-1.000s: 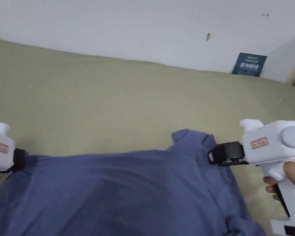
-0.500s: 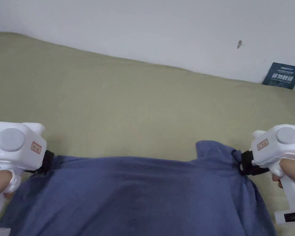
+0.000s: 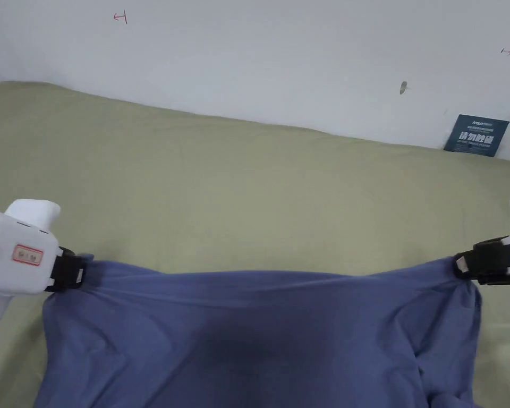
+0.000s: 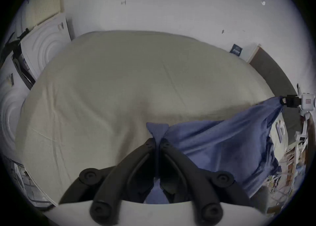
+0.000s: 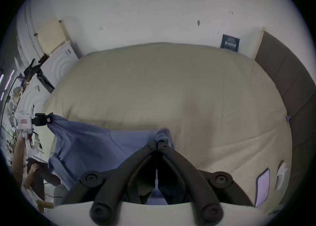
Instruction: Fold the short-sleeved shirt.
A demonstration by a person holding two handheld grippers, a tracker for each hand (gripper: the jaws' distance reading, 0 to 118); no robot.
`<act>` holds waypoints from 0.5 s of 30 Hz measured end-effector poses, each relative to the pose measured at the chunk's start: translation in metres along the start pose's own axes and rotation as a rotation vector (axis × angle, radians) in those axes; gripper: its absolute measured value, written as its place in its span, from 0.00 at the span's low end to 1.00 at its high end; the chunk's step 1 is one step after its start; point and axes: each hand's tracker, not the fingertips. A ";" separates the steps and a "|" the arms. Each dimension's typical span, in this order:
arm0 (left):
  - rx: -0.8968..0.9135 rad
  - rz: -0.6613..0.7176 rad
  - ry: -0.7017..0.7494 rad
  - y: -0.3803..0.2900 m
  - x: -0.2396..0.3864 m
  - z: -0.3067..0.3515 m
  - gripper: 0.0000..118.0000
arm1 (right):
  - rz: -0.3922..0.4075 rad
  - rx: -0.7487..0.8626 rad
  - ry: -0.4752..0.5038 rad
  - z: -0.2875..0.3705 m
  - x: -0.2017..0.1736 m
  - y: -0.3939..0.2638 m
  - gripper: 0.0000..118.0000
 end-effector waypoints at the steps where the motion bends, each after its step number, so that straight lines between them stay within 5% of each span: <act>1: 0.010 -0.019 -0.011 -0.005 -0.001 0.014 0.04 | 0.017 0.007 0.014 0.015 -0.002 -0.006 0.00; 12: -0.002 -0.036 -0.076 -0.115 -0.007 0.086 0.04 | 0.010 0.015 0.034 0.093 -0.020 -0.144 0.00; 15: -0.031 -0.010 -0.111 -0.156 -0.009 0.086 0.04 | -0.053 -0.015 0.004 0.096 -0.019 -0.190 0.00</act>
